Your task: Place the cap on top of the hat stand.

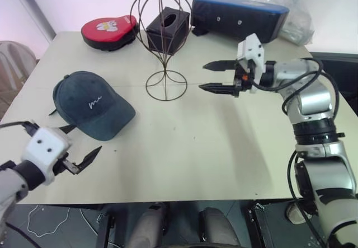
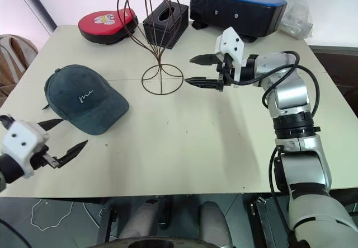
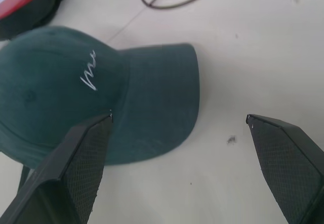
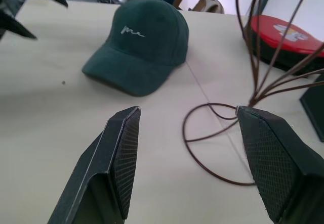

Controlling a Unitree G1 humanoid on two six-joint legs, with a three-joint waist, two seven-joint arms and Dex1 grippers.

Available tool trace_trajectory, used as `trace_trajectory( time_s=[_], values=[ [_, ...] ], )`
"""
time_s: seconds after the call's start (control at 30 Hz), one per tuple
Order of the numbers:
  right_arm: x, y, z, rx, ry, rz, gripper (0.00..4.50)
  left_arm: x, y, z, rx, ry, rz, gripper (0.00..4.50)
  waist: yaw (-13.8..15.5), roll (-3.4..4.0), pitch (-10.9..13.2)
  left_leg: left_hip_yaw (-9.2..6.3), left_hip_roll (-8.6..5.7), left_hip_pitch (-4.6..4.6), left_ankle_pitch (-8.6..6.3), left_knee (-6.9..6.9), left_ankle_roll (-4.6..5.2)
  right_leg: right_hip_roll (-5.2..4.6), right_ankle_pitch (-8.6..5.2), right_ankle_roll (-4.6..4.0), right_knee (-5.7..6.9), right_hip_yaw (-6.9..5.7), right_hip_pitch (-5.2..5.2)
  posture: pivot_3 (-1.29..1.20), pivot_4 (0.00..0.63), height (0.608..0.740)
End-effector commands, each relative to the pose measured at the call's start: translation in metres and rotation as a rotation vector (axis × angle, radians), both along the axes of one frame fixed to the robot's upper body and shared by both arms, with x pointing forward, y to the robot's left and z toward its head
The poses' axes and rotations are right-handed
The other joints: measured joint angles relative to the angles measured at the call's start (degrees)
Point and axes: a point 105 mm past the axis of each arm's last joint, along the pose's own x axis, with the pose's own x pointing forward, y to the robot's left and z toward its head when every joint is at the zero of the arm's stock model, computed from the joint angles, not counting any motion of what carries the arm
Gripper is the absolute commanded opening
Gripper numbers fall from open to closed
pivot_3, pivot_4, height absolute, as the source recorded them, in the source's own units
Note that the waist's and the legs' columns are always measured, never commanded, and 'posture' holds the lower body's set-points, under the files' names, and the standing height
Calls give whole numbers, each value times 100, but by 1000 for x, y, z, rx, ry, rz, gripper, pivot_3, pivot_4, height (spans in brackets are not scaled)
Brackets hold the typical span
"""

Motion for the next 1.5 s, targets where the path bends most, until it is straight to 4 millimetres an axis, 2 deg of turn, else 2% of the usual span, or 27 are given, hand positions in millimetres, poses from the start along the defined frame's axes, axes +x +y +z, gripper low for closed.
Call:
trace_trajectory(
  time_s=[0.03, 0.17, 0.3, 0.8, 1.17, 1.5],
  values=[
    [-13, 3, 11, 32, -29, 25, 3068, 4, -4, -3, 132, -92, 20, 4450, 12, -1, -1, 0, -1, 0, 0, 2, 0, -1, 0, 0, 0, 0, 0, 0, 150, 740],
    [-15, 3, 10, 36, -18, 15, 3068, 8, -9, -14, 240, -142, 24, 4450, 8, -1, -1, 0, -1, 0, -1, 4, 1, -1, 0, 0, 1, -1, 2, 0, 150, 740],
    [-15, 2, 10, 38, -16, 8, 3068, 12, -20, -29, 276, -156, -3, 4450, 7, -1, -1, 0, -1, 0, -1, 2, 1, -1, 0, 1, 1, -1, 1, 0, 150, 740],
    [-17, 0, 11, 36, -24, -13, 3068, 39, -32, -62, 390, -216, 4, 4450, 7, -2, -2, -2, -2, 0, 0, 6, 2, 1, 2, 3, 6, -4, 1, 0, 150, 740],
    [-16, -2, 13, 41, -34, -27, 3068, 50, -35, -76, 442, -237, 38, 4450, 28, 3, -6, -8, -5, 5, 0, 12, 1, 0, 4, 7, 13, -9, 5, 0, 150, 740],
    [-16, -3, 13, 40, -37, -35, 3068, 54, -21, -76, 549, -255, 100, 4450, 9, 9, -11, -8, -5, 6, 1, 12, 1, 1, 4, 7, 21, -8, 4, 0, 150, 740]
  ],
)
